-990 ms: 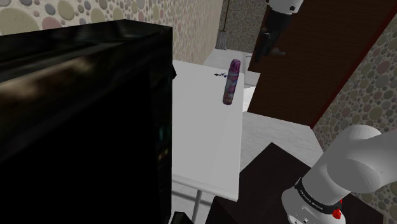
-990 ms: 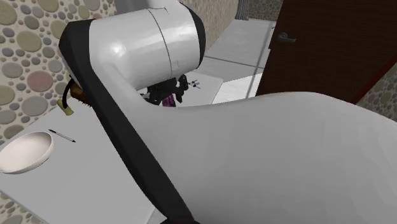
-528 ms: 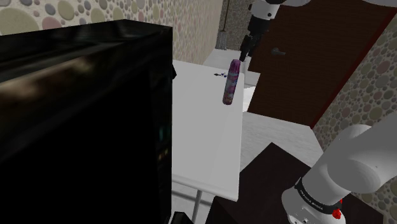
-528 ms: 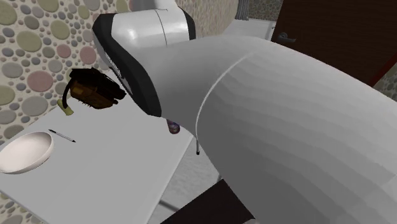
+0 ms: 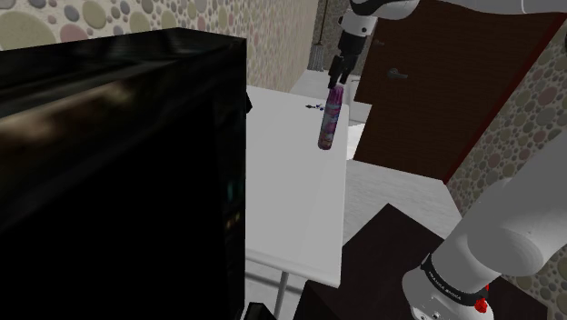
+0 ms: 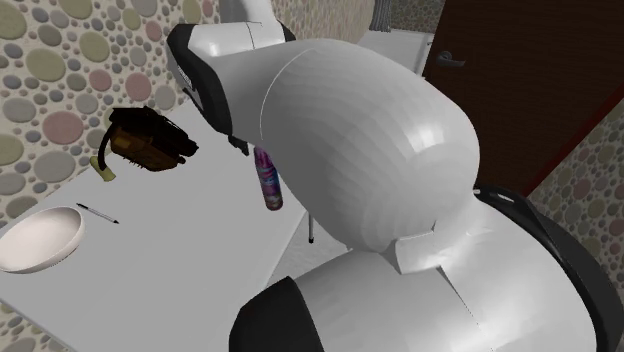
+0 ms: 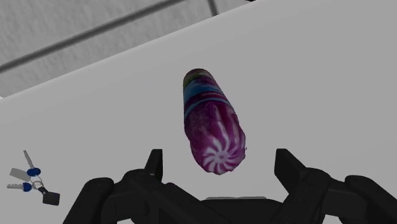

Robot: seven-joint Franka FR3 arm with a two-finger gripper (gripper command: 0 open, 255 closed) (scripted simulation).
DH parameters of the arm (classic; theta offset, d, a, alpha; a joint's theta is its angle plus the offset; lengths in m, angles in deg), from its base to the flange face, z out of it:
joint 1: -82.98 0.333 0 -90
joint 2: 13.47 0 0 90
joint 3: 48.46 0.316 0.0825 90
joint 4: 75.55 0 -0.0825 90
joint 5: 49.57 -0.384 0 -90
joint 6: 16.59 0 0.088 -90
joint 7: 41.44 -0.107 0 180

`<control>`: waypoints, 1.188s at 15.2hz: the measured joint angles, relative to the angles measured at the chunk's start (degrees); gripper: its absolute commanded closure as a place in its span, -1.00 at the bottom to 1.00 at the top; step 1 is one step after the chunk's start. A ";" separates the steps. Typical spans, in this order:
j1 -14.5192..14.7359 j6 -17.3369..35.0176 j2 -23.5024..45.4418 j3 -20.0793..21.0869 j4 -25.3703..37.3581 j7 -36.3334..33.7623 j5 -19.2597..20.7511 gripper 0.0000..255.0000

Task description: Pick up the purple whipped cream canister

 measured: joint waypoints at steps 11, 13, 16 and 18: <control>0.02 4.22 0.28 -0.01 -3.86 0.16 -0.13 1.00; 0.02 4.23 0.29 -0.01 -3.85 0.16 -0.14 1.00; 0.01 4.26 0.33 -0.02 -3.82 0.20 -0.16 1.00; 0.02 3.34 0.34 -0.01 -2.99 0.16 -0.15 1.00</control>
